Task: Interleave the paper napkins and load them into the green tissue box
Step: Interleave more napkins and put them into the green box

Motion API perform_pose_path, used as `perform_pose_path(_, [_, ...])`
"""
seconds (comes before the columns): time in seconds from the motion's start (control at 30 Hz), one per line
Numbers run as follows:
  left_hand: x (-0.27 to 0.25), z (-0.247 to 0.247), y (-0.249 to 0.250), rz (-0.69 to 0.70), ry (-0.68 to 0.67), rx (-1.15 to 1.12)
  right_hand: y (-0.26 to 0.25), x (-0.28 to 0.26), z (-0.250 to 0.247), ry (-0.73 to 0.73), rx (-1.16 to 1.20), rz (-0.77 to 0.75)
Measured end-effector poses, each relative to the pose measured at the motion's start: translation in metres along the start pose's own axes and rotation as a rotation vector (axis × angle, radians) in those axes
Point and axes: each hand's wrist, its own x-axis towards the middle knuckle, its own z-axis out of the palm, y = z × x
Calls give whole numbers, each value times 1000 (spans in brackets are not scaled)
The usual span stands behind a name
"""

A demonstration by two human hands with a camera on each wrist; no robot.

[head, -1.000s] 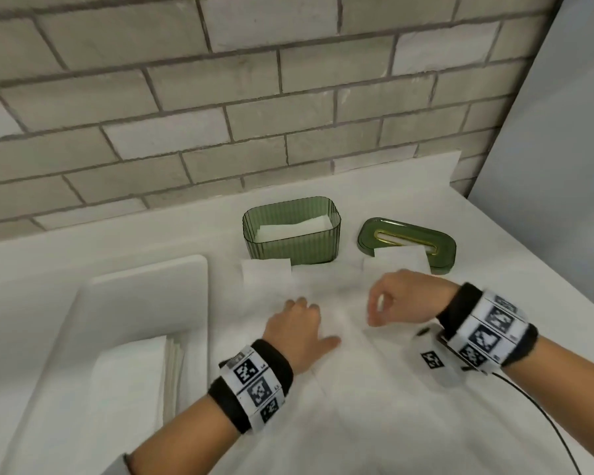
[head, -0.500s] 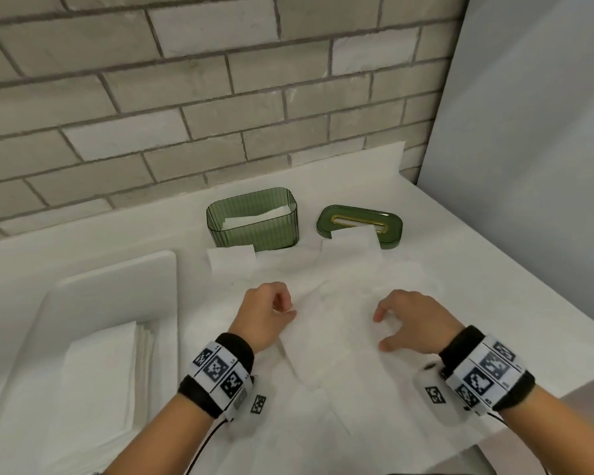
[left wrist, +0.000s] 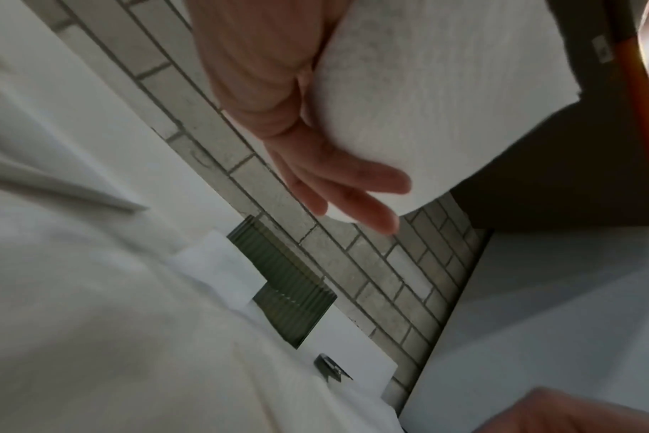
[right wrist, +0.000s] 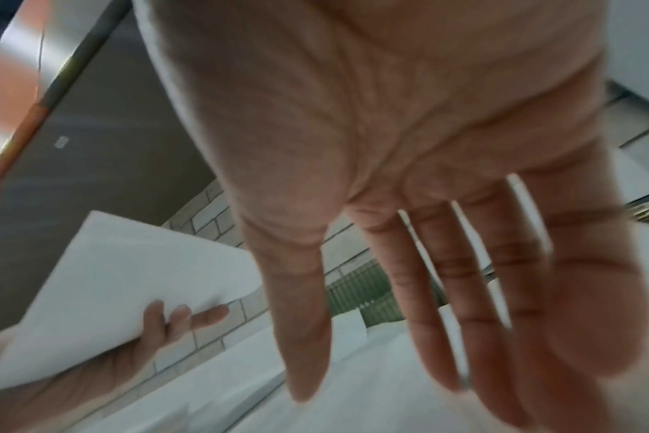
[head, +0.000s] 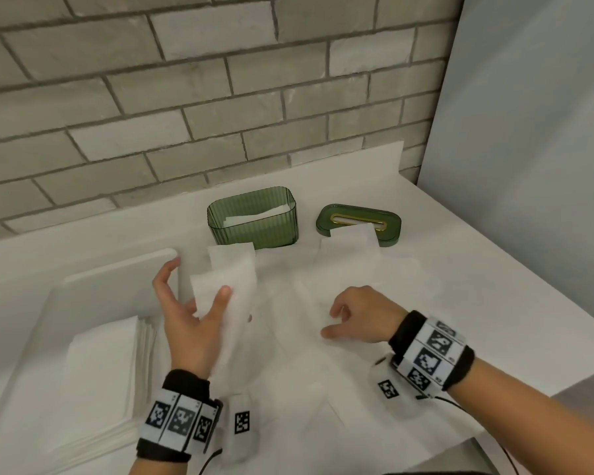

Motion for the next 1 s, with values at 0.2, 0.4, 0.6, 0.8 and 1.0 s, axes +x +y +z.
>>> perform_pose_path(0.2, [-28,-3,-11,-44,15,147,-16,10,21,24,-289,110])
perform_pose_path(0.4, [-37,-9,-22,-259,30,73,-8,12,9,-25,-120,34])
perform_pose_path(0.6, [-45,-11,-22,-258,27,66,-25,0,-33,144,654,-263])
perform_pose_path(0.8, [-37,11,-2,-315,33,-128,-38,0,-27,31,1098,-379])
perform_pose_path(1.0, [-35,23,16,-239,53,-253,-32,8,8,-103,1043,-321])
